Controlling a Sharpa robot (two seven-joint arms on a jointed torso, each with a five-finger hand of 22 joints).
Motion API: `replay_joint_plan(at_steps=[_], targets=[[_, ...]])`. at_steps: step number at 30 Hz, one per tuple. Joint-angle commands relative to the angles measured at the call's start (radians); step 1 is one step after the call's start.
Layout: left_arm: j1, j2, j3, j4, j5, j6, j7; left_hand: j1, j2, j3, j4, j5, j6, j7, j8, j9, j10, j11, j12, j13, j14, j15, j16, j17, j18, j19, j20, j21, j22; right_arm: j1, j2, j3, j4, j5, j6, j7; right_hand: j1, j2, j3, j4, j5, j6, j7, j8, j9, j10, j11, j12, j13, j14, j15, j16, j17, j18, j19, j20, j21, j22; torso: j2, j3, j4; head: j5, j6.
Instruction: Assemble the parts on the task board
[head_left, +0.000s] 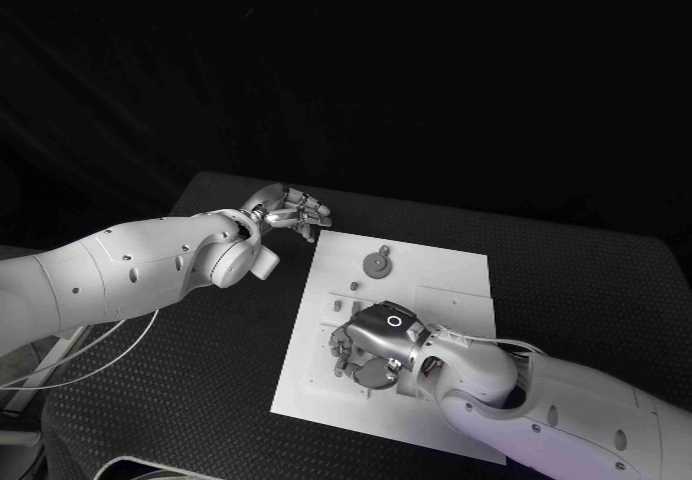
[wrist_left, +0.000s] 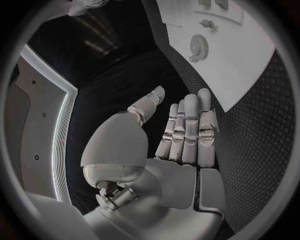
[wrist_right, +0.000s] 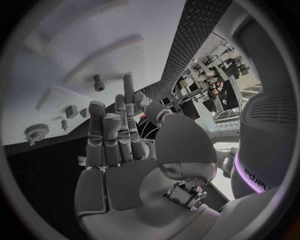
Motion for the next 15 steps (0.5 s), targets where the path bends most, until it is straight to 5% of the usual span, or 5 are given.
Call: replay_joint_plan(at_steps=[1,15], targets=[[0.001,0.001,0.001,0.001,0.006,0.013,0.013,-0.003,0.005,-0.003,0.001,0.006,-0.008,0.001,0.004,-0.001,-0.004,0.002,0.002,-0.002,-0.001,0.002,-0.006,0.001,0.035,0.005,0.000,-0.007,-0.001,-0.002,-0.002,-0.001,-0.004,-0.013,0.020,-0.001,0.023,0.023,0.005,-0.003,0.003,0.009,-0.001,0.003,0.002,0.004,0.000,0.003,0.000,0.000,-0.005,0.003,-0.001,0.038,0.008,-0.011,0.001,0.013,0.000,-0.0006,0.0000,0.001,-0.001],[0.001,-0.002,0.001,0.004,0.006,0.012,0.013,-0.003,0.005,-0.003,0.000,0.006,-0.008,0.001,0.004,-0.001,-0.004,0.002,0.003,-0.002,0.000,0.002,-0.006,0.002,0.035,0.005,0.000,-0.007,-0.001,-0.002,-0.004,-0.003,-0.009,-0.012,0.034,-0.002,0.022,0.024,0.004,-0.003,0.003,0.009,0.000,0.003,0.002,0.004,0.000,0.002,0.001,0.000,-0.005,0.003,-0.001,0.038,0.008,-0.011,0.001,0.013,0.000,-0.0005,0.0010,0.003,-0.005]])
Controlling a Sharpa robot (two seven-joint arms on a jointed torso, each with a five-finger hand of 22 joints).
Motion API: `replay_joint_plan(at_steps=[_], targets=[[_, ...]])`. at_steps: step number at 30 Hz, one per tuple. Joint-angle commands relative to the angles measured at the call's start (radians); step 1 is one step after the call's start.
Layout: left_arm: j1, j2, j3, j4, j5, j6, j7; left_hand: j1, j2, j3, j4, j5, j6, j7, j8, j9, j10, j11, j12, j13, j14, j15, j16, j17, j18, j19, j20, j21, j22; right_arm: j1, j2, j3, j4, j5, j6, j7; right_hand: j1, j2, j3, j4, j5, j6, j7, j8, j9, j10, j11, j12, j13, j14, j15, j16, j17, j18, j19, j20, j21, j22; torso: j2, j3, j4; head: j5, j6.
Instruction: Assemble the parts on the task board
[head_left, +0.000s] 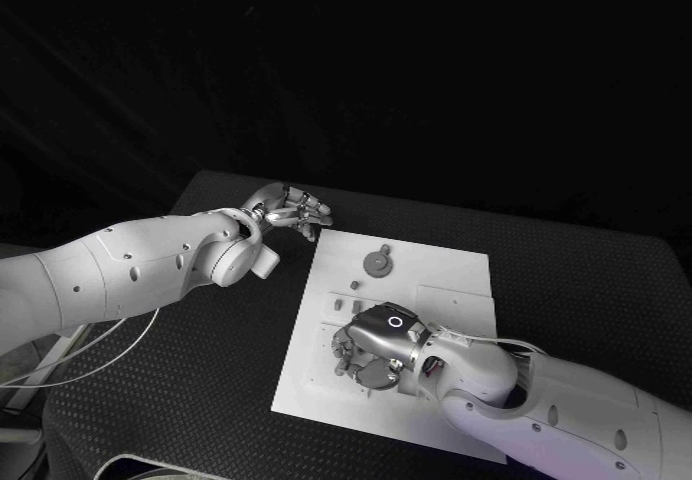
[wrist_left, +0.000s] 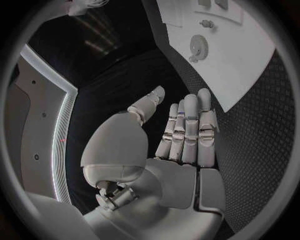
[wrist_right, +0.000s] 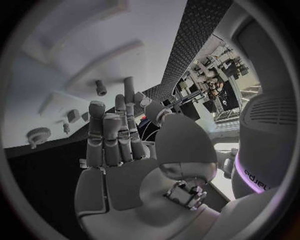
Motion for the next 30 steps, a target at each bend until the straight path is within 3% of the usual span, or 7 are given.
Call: replay_joint_plan(at_steps=[1,16,17,20,22,30], targets=[[0.001,-0.001,0.001,0.002,0.005,0.012,0.013,-0.003,0.005,-0.003,0.000,0.006,-0.008,0.001,0.004,-0.002,-0.005,0.003,0.003,-0.002,0.000,0.002,-0.006,0.001,0.035,0.005,0.000,-0.004,-0.001,0.000,-0.005,0.000,-0.001,-0.013,0.018,-0.003,0.022,0.024,0.002,-0.001,0.006,0.009,-0.001,0.003,0.000,0.004,0.000,0.003,0.002,0.000,-0.005,0.003,-0.001,0.038,0.007,-0.012,0.001,0.013,-0.001,-0.0001,0.0008,0.001,-0.002],[0.001,-0.001,0.001,0.004,0.005,0.010,0.013,-0.003,0.005,-0.003,0.000,0.006,-0.008,0.001,0.004,-0.002,-0.005,0.003,0.003,-0.002,0.000,0.002,-0.006,0.001,0.035,0.005,0.000,-0.004,-0.001,0.000,0.006,-0.003,-0.006,0.033,0.023,0.027,0.022,0.024,0.002,-0.001,0.006,0.009,-0.001,0.003,0.000,0.004,0.000,0.003,0.002,0.000,-0.005,0.003,-0.001,0.038,0.007,-0.012,0.001,0.013,0.000,-0.0002,-0.0011,0.001,-0.002],[0.001,-0.001,0.001,0.004,0.005,0.010,0.013,-0.003,0.005,-0.003,0.000,0.006,-0.008,0.001,0.004,-0.002,-0.005,0.003,0.003,-0.002,0.000,0.002,-0.006,0.001,0.035,0.005,0.000,-0.004,-0.001,0.000,0.007,-0.005,-0.008,0.038,0.019,0.029,0.009,-0.026,-0.014,-0.005,0.010,-0.026,0.010,-0.017,-0.008,-0.018,0.005,-0.010,-0.003,-0.002,0.000,0.002,-0.001,0.037,0.003,-0.012,0.000,0.015,0.000,0.0001,-0.0010,0.000,-0.002],[0.001,-0.001,0.001,0.004,0.005,0.010,0.013,-0.003,0.005,-0.003,0.000,0.006,-0.008,0.001,0.004,-0.002,-0.005,0.003,0.003,-0.002,0.000,0.002,-0.006,0.001,0.035,0.005,0.000,-0.004,-0.001,0.000,0.010,-0.009,-0.008,0.045,0.018,0.034,0.011,-0.032,-0.014,-0.004,0.008,-0.040,0.016,-0.025,-0.011,-0.025,0.008,-0.014,-0.004,-0.003,0.004,0.001,-0.001,0.038,0.001,-0.012,0.000,0.015,0.000,-0.0001,-0.0010,0.000,-0.002],[0.001,-0.001,0.001,0.005,0.005,0.010,0.013,-0.003,0.005,-0.003,0.000,0.006,-0.008,0.001,0.004,-0.002,-0.005,0.003,0.003,-0.002,0.000,0.002,-0.006,0.001,0.035,0.005,0.000,-0.004,-0.001,0.000,0.011,-0.013,-0.009,0.048,0.017,0.039,0.008,-0.056,-0.018,-0.003,0.006,-0.055,0.024,-0.034,-0.016,-0.038,0.016,-0.024,-0.008,-0.005,0.011,0.001,-0.001,0.038,-0.002,-0.011,-0.001,0.015,0.000,-0.0003,-0.0005,-0.001,-0.002],[0.001,-0.002,0.001,0.005,0.005,0.010,0.012,-0.003,0.005,-0.003,0.000,0.006,-0.008,0.001,0.004,-0.002,-0.005,0.003,0.003,-0.002,0.000,0.002,-0.007,0.002,0.035,0.006,0.000,-0.004,-0.001,0.000,0.010,-0.017,-0.009,0.076,-0.012,0.055,-0.011,-0.114,-0.027,0.004,0.006,-0.095,0.044,-0.060,-0.030,-0.087,0.039,-0.061,-0.023,-0.017,0.034,0.001,0.000,0.038,-0.010,-0.004,-0.005,0.016,0.000,-0.0002,-0.0009,-0.002,-0.003]])
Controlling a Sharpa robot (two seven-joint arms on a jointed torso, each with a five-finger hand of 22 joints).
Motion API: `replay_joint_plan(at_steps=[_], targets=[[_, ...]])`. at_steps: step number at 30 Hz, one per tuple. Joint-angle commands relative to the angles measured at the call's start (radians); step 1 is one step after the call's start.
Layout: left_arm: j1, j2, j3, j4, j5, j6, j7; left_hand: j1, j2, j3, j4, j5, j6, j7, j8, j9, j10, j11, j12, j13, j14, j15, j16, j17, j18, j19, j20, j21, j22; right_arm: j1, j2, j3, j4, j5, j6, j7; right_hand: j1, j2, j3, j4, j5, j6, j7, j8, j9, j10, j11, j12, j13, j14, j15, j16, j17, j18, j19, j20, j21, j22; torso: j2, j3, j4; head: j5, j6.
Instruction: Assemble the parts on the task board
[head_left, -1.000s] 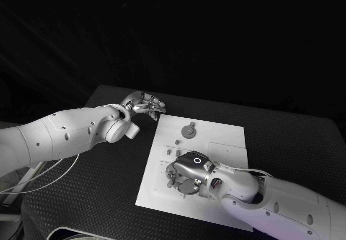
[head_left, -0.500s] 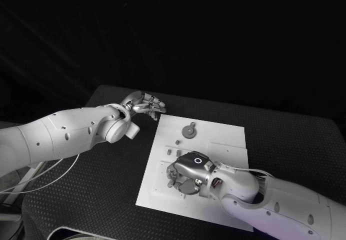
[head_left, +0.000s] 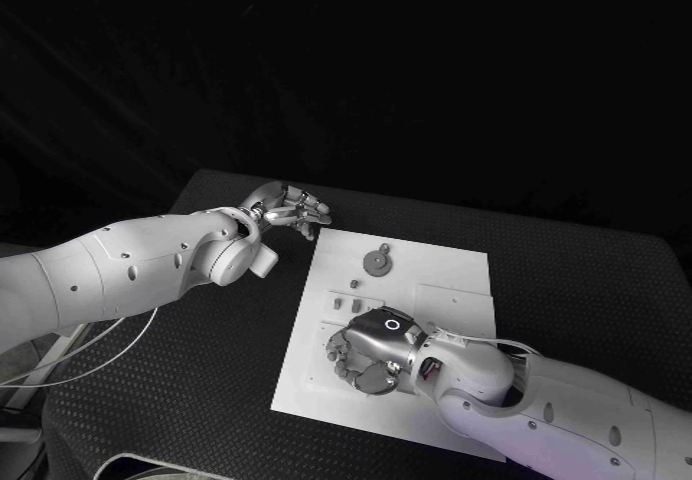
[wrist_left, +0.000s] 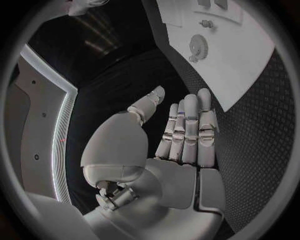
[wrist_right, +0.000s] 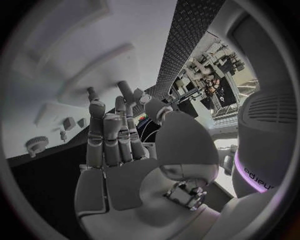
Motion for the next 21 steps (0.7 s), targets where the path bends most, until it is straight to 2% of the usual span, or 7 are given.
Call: replay_joint_plan(at_steps=[1,9,16,21], targets=[[0.001,0.001,0.001,0.003,0.005,0.010,0.012,-0.003,0.005,-0.003,0.000,0.006,-0.008,0.001,0.004,-0.001,-0.005,0.003,0.003,-0.001,0.000,0.002,-0.007,0.002,0.035,0.006,0.000,-0.004,-0.001,-0.001,0.000,0.000,0.000,0.024,-0.021,0.025,-0.005,-0.021,-0.006,-0.001,-0.002,-0.014,0.004,-0.011,-0.004,-0.022,0.007,-0.014,-0.005,-0.005,0.012,0.002,0.001,0.039,-0.009,0.005,-0.005,0.015,0.000,-0.0001,-0.0004,0.000,0.001],[0.001,0.001,0.001,0.002,0.005,0.009,0.012,-0.003,0.004,-0.003,0.000,0.006,-0.008,0.001,0.004,-0.001,-0.005,0.003,0.003,-0.002,0.000,0.002,-0.007,0.002,0.035,0.006,0.000,-0.004,0.000,-0.001,-0.002,0.000,-0.001,0.026,-0.037,0.023,-0.005,-0.038,-0.002,0.000,-0.002,-0.038,0.008,-0.024,-0.013,-0.045,0.019,-0.028,-0.014,-0.016,0.024,0.005,0.003,0.039,-0.015,0.008,-0.007,0.016,0.000,0.0006,-0.0004,-0.001,0.002],[0.001,0.001,0.001,0.002,0.005,0.010,0.011,-0.004,0.004,-0.003,0.000,0.006,-0.008,0.001,0.004,-0.001,-0.005,0.003,0.003,-0.002,0.000,0.002,-0.007,0.002,0.035,0.006,0.000,-0.005,0.000,-0.001,-0.021,0.000,0.011,0.051,-0.101,0.037,-0.005,-0.050,0.000,0.001,-0.002,-0.051,0.010,-0.029,-0.017,-0.054,0.023,-0.029,-0.018,-0.021,0.028,0.008,0.003,0.039,-0.018,0.010,-0.007,0.017,0.000,0.0008,-0.0002,-0.007,0.004],[0.001,0.003,0.001,-0.004,0.005,0.011,0.011,-0.004,0.004,-0.003,0.000,0.006,-0.008,0.001,0.004,-0.001,-0.006,0.004,0.003,-0.002,0.000,0.002,-0.007,0.002,0.035,0.006,0.000,-0.005,0.000,0.002,-0.052,0.003,0.042,0.120,-0.164,0.074,-0.033,-0.086,-0.010,0.020,-0.002,-0.083,0.007,-0.045,-0.025,-0.052,0.023,-0.025,-0.018,-0.021,0.028,0.012,0.003,0.039,-0.014,0.013,-0.004,0.017,-0.001,0.0010,-0.0014,-0.016,0.011]])
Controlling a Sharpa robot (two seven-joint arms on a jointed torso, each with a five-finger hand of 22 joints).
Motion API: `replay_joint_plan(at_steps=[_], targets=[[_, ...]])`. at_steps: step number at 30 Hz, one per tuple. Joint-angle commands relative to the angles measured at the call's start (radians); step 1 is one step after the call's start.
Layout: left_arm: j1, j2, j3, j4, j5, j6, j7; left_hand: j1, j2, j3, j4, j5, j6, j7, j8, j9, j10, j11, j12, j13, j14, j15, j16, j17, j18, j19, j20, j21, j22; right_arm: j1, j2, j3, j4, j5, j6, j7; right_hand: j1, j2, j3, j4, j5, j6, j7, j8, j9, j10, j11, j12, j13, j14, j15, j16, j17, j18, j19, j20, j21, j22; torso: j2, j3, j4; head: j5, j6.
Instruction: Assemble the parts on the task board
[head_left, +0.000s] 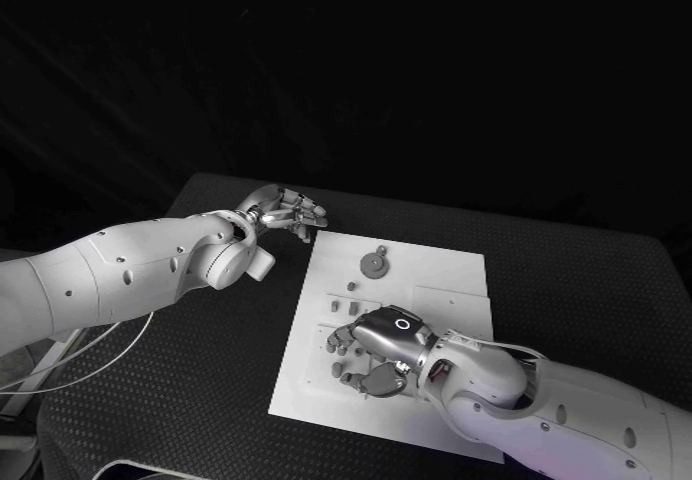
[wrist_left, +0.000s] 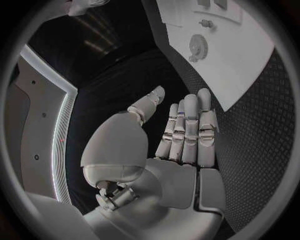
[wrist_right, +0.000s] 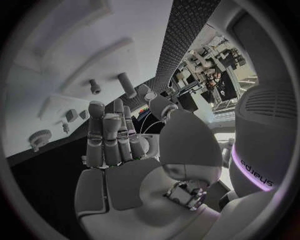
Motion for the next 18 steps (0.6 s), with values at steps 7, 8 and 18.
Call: replay_joint_plan(at_steps=[7,8,18], targets=[[0.000,0.006,0.000,-0.017,0.005,0.011,0.017,-0.005,0.003,-0.004,0.001,0.006,-0.008,0.001,0.004,-0.002,-0.006,0.004,0.003,-0.002,0.000,0.002,-0.007,0.002,0.035,0.006,0.000,-0.005,0.000,0.056,-0.075,0.032,0.045,0.357,-0.137,0.106,-0.089,0.005,-0.054,0.055,-0.002,-0.023,0.028,-0.007,-0.002,0.082,-0.030,0.044,0.028,0.021,-0.020,0.014,0.001,0.047,0.016,-0.008,0.011,0.018,-0.003,0.0015,-0.0060,-0.023,0.020],[0.000,0.006,0.000,-0.020,0.005,0.011,0.017,-0.005,0.003,-0.004,0.001,0.005,-0.008,0.001,0.004,-0.002,-0.006,0.004,0.003,-0.002,0.000,0.002,-0.007,0.002,0.035,0.006,0.000,-0.005,0.000,0.068,-0.087,0.036,0.046,0.381,-0.119,0.097,-0.088,0.011,-0.057,0.053,-0.002,-0.017,0.024,-0.002,0.000,0.096,-0.034,0.053,0.035,0.021,-0.024,0.013,0.000,0.047,0.015,-0.009,0.011,0.017,-0.003,0.0014,-0.0061,-0.025,0.022],[-0.004,0.012,-0.006,-0.041,0.009,-0.003,0.007,-0.018,0.002,-0.011,0.003,0.004,-0.005,0.000,0.007,-0.002,0.002,0.002,0.007,-0.002,0.003,0.000,-0.006,0.004,0.035,0.010,-0.001,-0.005,0.002,0.163,-0.211,0.037,0.041,0.498,0.093,-0.029,-0.099,0.085,-0.136,0.012,0.000,0.052,-0.039,0.062,0.078,0.067,-0.116,0.707,0.713,0.048,-0.097,0.070,0.040,0.047,0.045,-0.026,0.014,0.013,-0.013,0.0074,-0.0267,-0.042,0.039]])
